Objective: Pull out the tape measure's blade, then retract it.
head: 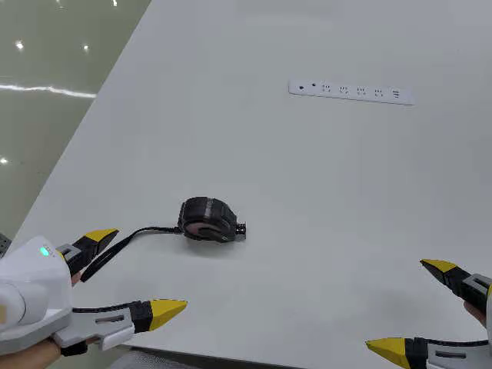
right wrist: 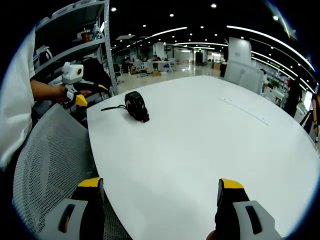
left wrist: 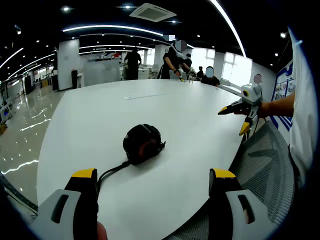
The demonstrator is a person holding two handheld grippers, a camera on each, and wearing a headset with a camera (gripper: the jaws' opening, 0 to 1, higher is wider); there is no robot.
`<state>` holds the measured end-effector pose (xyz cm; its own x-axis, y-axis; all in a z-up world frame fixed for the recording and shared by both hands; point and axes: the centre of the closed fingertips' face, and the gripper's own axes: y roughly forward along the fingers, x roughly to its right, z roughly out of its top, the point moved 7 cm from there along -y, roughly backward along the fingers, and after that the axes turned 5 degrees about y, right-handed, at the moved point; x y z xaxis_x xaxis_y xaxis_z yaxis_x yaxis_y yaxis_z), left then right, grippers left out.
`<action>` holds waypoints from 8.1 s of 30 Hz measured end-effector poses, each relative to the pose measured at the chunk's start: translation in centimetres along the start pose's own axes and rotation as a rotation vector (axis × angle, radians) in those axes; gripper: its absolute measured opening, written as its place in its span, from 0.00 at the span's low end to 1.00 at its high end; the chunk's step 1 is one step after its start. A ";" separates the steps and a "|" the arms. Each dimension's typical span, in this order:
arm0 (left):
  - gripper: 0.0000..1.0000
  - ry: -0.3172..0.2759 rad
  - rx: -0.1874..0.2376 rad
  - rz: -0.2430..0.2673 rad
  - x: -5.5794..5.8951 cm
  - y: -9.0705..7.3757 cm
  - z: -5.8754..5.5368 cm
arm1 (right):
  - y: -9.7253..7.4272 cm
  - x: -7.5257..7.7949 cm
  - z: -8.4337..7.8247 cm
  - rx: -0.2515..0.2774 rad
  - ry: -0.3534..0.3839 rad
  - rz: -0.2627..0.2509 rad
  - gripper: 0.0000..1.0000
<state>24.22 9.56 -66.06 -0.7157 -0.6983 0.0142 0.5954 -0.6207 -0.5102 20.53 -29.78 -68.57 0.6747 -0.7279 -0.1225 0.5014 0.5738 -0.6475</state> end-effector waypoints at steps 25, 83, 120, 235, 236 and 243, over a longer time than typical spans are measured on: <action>0.89 0.000 -0.003 -0.004 -0.1 0.3 -0.1 | 0.1 0.2 0.0 -0.006 -0.003 0.001 0.94; 0.89 0.124 -0.036 -0.162 -1.1 5.4 2.2 | 4.3 0.6 2.4 -0.030 -0.097 0.111 0.93; 0.68 0.336 -0.196 -0.337 -3.9 10.6 1.6 | 9.5 0.9 5.2 -0.087 -0.201 0.225 0.92; 0.26 0.447 -0.273 -0.416 -5.8 13.4 1.3 | 22.6 -2.8 10.8 0.031 -0.440 0.455 0.13; 0.26 0.448 -0.272 -0.416 -5.8 13.4 1.3 | 22.7 -2.9 10.7 0.031 -0.440 0.458 0.12; 0.26 0.450 -0.271 -0.417 -5.8 13.3 1.3 | 22.8 -2.8 10.7 0.035 -0.446 0.473 0.12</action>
<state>36.78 4.89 -71.84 -0.9835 -0.1657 -0.0727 0.1648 -0.6536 -0.7387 35.84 -10.66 -74.94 0.9833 -0.1722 -0.0589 0.1077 0.8116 -0.5742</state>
